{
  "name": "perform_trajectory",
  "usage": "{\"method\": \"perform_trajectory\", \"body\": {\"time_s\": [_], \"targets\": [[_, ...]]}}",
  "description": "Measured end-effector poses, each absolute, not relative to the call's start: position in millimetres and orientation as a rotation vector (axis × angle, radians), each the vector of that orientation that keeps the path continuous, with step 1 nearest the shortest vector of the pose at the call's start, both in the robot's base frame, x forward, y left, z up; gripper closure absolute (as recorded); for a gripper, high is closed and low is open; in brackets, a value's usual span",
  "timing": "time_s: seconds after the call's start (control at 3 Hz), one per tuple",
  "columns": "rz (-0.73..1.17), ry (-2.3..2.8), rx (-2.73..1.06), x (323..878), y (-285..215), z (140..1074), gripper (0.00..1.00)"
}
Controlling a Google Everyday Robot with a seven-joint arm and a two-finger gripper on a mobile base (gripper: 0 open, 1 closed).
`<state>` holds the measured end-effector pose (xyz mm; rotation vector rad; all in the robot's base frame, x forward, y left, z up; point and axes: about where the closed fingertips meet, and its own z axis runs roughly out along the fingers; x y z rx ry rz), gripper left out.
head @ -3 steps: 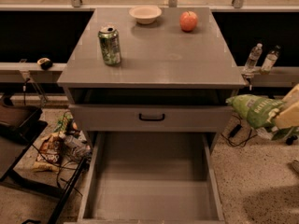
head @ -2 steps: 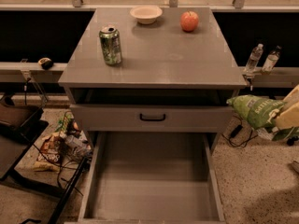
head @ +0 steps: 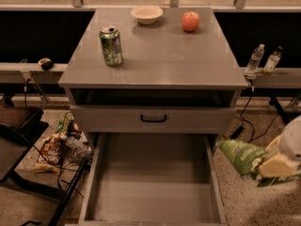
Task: Place green jalapeno chip bag into middle drawer
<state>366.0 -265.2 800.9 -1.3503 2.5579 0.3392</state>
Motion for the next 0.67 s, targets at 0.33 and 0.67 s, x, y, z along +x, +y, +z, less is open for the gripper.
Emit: {"method": "perform_trajectory", "body": {"time_s": [0.33,0.67], "targets": [[0.435,2.601,-1.305,337,-256,718,1.00],[0.541,2.660,-1.244,325,-232,607,1.00]]}}
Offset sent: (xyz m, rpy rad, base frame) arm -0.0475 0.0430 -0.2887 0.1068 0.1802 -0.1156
